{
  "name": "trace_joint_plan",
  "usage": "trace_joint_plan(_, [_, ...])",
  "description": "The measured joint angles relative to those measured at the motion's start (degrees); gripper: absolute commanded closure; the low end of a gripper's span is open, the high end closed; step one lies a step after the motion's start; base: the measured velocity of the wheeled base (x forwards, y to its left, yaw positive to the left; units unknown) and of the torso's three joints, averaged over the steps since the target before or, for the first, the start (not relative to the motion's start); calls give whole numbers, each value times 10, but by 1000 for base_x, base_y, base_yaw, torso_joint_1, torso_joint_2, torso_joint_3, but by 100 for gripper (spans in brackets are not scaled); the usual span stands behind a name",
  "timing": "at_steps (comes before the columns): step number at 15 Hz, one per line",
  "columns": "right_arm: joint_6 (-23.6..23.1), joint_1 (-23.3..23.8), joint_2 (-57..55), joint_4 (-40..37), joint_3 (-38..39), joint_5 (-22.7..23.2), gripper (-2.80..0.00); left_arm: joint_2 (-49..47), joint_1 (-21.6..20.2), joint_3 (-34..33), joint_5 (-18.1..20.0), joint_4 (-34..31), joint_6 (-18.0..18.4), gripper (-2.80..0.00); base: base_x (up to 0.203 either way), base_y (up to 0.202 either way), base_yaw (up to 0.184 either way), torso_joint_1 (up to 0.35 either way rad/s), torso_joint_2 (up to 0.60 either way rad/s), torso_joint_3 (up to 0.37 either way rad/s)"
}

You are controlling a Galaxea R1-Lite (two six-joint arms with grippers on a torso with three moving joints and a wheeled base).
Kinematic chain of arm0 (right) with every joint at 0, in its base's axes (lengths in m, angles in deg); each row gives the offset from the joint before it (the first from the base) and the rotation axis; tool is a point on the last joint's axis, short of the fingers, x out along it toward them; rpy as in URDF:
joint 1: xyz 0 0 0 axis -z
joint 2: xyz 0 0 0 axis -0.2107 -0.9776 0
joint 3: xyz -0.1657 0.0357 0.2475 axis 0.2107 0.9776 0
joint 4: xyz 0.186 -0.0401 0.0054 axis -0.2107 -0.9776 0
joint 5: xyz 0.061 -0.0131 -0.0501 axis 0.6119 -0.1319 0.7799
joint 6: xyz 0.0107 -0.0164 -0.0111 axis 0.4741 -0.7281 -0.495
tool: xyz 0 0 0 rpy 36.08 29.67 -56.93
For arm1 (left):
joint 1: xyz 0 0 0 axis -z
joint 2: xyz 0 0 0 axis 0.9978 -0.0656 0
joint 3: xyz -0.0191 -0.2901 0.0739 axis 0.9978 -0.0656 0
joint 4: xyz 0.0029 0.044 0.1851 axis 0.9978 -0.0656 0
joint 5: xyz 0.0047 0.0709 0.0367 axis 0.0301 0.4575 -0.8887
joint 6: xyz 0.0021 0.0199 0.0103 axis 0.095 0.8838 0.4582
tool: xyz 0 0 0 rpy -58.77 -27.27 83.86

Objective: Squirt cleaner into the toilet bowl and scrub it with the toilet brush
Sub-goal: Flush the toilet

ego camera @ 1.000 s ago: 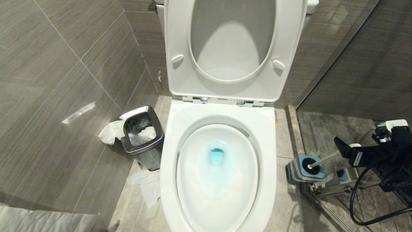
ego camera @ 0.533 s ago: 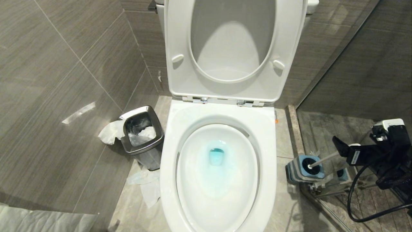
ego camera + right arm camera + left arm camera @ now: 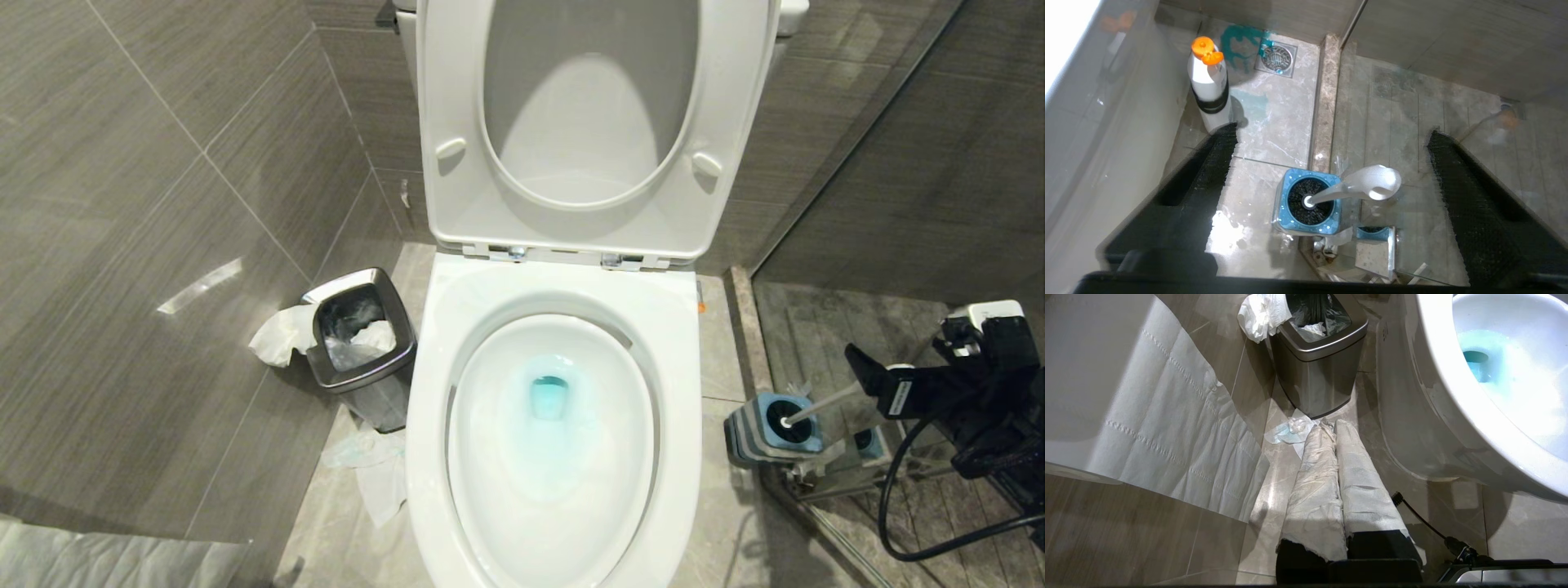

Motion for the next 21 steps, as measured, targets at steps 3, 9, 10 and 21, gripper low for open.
trace_joint_plan(3, [0,0,-1,-2,-8,1,0,0,0,0,0,0,0,0,0,0,0,0,0,0])
trace_joint_plan(9, [0,0,-3,-3,-10,0,0,0,0,0,0,0,0,0,0,0,0,0,0,0])
trace_joint_plan(10, [0,0,-3,-3,-10,0,0,0,0,0,0,0,0,0,0,0,0,0,0,0])
trace_joint_plan(21, [-1,1,48,-25,-71,-1,0,0,0,0,0,0,0,0,0,0,0,0,0,0])
